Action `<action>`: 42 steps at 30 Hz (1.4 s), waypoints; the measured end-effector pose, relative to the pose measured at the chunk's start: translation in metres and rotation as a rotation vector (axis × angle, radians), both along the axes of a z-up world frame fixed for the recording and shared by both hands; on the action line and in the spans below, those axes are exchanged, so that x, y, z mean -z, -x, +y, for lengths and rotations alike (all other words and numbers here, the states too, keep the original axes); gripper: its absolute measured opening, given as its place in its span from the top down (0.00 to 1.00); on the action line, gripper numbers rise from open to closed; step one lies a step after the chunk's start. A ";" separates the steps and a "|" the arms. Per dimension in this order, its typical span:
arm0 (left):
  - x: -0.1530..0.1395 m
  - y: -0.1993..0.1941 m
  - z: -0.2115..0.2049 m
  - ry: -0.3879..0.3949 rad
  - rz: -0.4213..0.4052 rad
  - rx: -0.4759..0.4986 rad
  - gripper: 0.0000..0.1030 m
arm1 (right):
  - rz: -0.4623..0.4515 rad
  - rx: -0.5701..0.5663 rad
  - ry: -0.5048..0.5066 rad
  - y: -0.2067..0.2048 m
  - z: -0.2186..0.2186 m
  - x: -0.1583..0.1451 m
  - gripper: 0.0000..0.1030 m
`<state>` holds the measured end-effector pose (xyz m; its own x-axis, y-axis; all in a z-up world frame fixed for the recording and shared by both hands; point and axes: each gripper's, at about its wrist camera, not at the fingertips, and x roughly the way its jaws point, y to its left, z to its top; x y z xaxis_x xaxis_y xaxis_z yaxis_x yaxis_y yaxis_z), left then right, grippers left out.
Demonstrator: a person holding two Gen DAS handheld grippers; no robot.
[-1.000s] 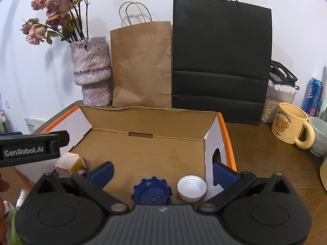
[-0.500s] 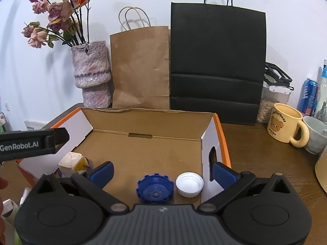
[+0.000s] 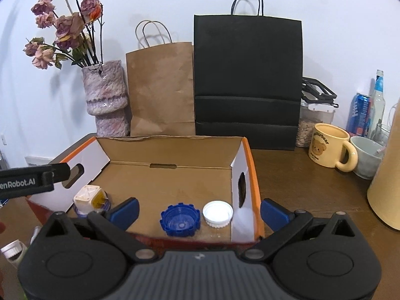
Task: Organize rigid objects
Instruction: 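Move both open tools back from the box toward the items on the table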
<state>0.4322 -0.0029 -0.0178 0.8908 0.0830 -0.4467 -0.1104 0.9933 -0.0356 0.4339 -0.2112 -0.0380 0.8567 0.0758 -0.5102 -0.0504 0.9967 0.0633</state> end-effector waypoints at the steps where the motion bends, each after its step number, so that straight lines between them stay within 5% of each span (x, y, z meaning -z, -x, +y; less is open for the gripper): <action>1: 0.000 0.003 0.001 0.001 -0.002 -0.002 0.00 | -0.001 0.002 0.000 0.003 0.000 0.000 0.00; 26: 0.014 0.101 0.030 -0.006 0.040 0.029 0.00 | 0.003 0.030 0.028 0.104 -0.001 0.007 0.00; 42: 0.040 0.124 0.056 0.006 0.092 0.004 0.00 | 0.096 0.052 0.044 0.130 0.006 0.033 0.00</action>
